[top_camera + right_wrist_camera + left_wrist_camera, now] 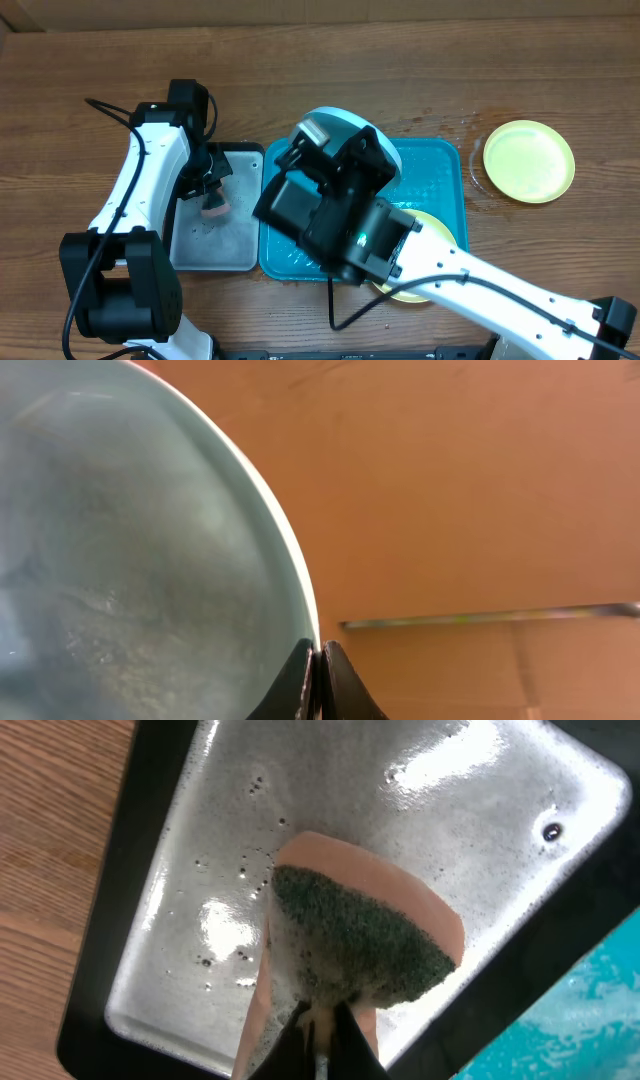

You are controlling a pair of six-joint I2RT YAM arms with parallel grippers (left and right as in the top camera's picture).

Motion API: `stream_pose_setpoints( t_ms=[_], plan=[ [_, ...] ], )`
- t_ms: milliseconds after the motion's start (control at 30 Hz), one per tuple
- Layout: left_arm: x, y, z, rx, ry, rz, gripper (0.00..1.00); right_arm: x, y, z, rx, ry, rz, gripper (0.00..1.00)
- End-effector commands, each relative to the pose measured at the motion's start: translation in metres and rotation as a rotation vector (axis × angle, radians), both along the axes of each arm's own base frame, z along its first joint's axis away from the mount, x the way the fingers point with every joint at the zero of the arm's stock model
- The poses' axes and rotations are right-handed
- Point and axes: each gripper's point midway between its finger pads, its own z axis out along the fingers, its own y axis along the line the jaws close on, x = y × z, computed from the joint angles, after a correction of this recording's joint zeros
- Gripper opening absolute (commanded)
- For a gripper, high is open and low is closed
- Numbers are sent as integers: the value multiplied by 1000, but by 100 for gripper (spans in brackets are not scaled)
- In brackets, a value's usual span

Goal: Clean dirty plates on tray and stack at the side
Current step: 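Lift the white plate with the right gripper and tilt it upright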

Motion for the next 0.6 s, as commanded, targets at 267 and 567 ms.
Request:
stream_pose_setpoints(
  t_ms=[267,567],
  plan=[
    [-1,-6,8,-31,-27,-41,4,-31,5,63,-176,-231,-3,4],
    [-1,-6,8,-31,-26,-41,4,-38,18,65,-185,-230,36,4]
  ],
)
